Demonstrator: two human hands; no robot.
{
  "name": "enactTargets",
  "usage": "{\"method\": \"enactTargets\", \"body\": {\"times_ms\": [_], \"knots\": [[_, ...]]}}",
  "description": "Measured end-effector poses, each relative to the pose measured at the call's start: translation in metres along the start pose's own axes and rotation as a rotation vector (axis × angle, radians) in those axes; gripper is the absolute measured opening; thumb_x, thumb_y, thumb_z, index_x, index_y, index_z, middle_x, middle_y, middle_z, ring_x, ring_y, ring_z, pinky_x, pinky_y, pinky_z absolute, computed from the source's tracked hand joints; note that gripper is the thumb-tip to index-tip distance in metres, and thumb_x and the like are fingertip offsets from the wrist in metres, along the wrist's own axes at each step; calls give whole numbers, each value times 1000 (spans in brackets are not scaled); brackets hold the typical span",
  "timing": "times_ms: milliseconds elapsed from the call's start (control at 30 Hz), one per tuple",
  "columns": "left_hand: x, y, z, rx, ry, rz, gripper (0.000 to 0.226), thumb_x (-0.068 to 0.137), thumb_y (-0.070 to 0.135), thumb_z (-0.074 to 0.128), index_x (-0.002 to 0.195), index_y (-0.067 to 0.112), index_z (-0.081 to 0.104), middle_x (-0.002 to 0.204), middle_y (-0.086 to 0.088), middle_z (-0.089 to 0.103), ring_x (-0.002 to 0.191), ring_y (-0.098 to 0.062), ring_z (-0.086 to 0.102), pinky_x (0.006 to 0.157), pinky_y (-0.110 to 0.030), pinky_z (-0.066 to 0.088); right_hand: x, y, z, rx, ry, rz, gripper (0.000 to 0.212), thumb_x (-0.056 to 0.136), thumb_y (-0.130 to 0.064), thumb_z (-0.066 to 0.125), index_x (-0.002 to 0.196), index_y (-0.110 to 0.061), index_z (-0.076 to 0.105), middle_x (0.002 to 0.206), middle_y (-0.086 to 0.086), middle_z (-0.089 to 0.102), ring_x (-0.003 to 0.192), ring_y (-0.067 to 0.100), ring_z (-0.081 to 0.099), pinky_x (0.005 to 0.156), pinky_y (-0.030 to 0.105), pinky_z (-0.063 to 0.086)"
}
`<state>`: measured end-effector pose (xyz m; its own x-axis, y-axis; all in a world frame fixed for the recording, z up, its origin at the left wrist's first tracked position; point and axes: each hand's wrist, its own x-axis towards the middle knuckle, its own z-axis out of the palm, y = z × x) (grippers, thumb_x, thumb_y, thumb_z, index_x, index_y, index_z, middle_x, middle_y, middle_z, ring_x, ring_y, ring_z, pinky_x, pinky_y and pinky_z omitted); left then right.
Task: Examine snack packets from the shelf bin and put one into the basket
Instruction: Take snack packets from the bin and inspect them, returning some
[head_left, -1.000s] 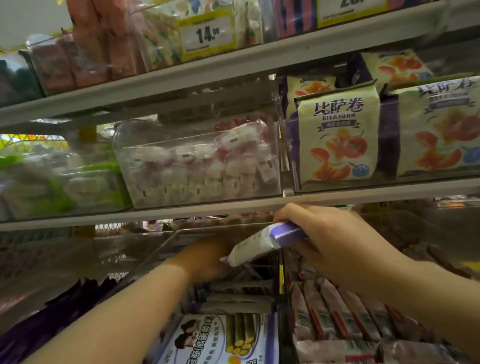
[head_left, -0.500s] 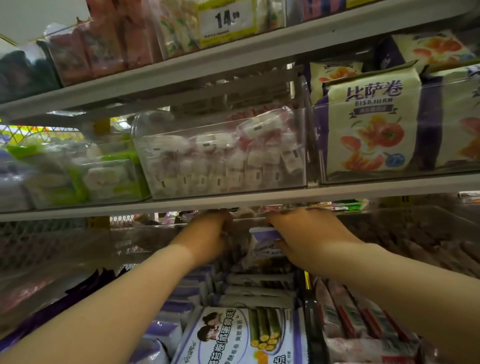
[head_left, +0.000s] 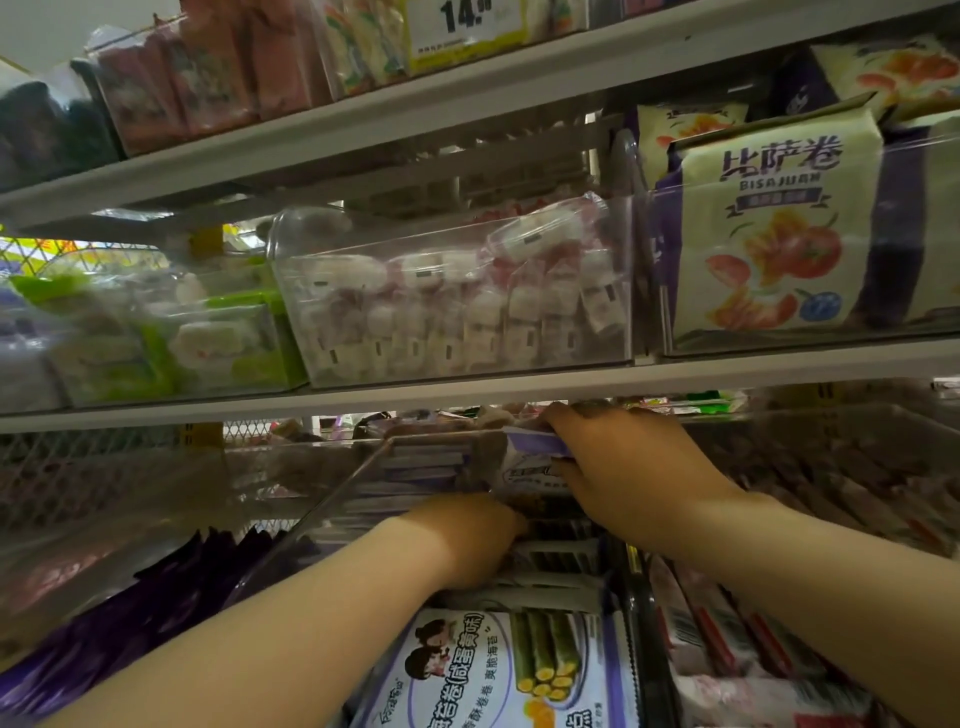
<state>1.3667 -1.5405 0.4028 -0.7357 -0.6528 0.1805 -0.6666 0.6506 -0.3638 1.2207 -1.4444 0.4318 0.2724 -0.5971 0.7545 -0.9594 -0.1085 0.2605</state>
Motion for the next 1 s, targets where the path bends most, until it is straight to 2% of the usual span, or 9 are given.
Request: {"method": "enactTargets", "body": {"times_ms": [133, 333, 433, 567, 600, 667, 733, 900, 1000], "knots": [[-2, -2, 0, 19, 38, -11, 36, 96, 16, 48, 132, 18, 51, 131, -9, 57, 115, -30, 57, 92, -41, 49, -2, 0, -2, 7, 14, 9, 38, 92, -28, 53, 128, -26, 40, 119, 0, 62, 97, 28, 64, 77, 37, 54], [-14, -15, -3, 131, 156, -43, 50, 94, 14, 50, 140, 33, 39, 142, -3, 46, 116, -30, 56, 88, -39, 48, -6, -2, -9, 96, 10, 56, 34, 95, -33, 49, 125, -24, 38, 114, 3, 63, 95, 29, 64, 78, 42, 54], [-17, -14, -7, 198, 241, -31, 63, 91, 8, 53, 145, 34, 32, 150, 0, 36, 123, -35, 51, 94, -42, 48, -9, -2, -11, 108, 36, 51, 34, 95, -36, 47, 125, -23, 41, 113, 3, 64, 95, 28, 64, 80, 43, 54], [-36, -18, -16, 255, 478, 17, 65, 87, 10, 59, 143, 35, 38, 151, -3, 39, 133, -34, 43, 106, -44, 40, -10, 4, -15, 118, -95, 142, 28, 96, -37, 47, 120, -25, 43, 115, 4, 63, 99, 29, 62, 80, 37, 51], [-44, -19, -19, 282, 544, 49, 66, 83, 9, 65, 140, 34, 45, 144, -5, 47, 127, -34, 50, 102, -43, 43, -8, 6, -15, 125, -127, 155, 25, 96, -37, 46, 117, -25, 43, 115, 5, 63, 98, 29, 61, 77, 35, 49], [-58, -20, -23, 308, 639, 86, 66, 64, 4, 79, 124, 28, 64, 119, -7, 66, 99, -32, 67, 82, -40, 54, -4, 4, -17, 126, -167, 158, 19, 96, -36, 47, 112, -26, 44, 111, 4, 63, 95, 28, 61, 72, 32, 46], [-66, -21, -22, 310, 665, 96, 65, 54, 1, 82, 114, 24, 70, 104, -6, 70, 85, -30, 70, 72, -39, 57, 0, 1, -17, 102, -181, 145, 18, 95, -36, 48, 109, -25, 45, 109, 4, 64, 92, 27, 61, 70, 33, 47], [-79, -22, -19, 246, 753, 103, 59, 58, 4, 84, 113, 21, 70, 103, -5, 69, 80, -25, 71, 65, -34, 57, 4, -5, -16, 47, -129, 93, 22, 95, -38, 48, 115, -27, 46, 108, 2, 65, 93, 26, 61, 75, 35, 50], [-95, -29, -17, 53, 862, 88, 42, 79, 11, 60, 120, 14, 67, 108, -7, 66, 84, -26, 68, 65, -35, 58, -6, -1, -17, 66, -39, 52, 25, 96, -41, 46, 117, -28, 45, 108, 0, 65, 93, 27, 61, 73, 35, 45]]}}
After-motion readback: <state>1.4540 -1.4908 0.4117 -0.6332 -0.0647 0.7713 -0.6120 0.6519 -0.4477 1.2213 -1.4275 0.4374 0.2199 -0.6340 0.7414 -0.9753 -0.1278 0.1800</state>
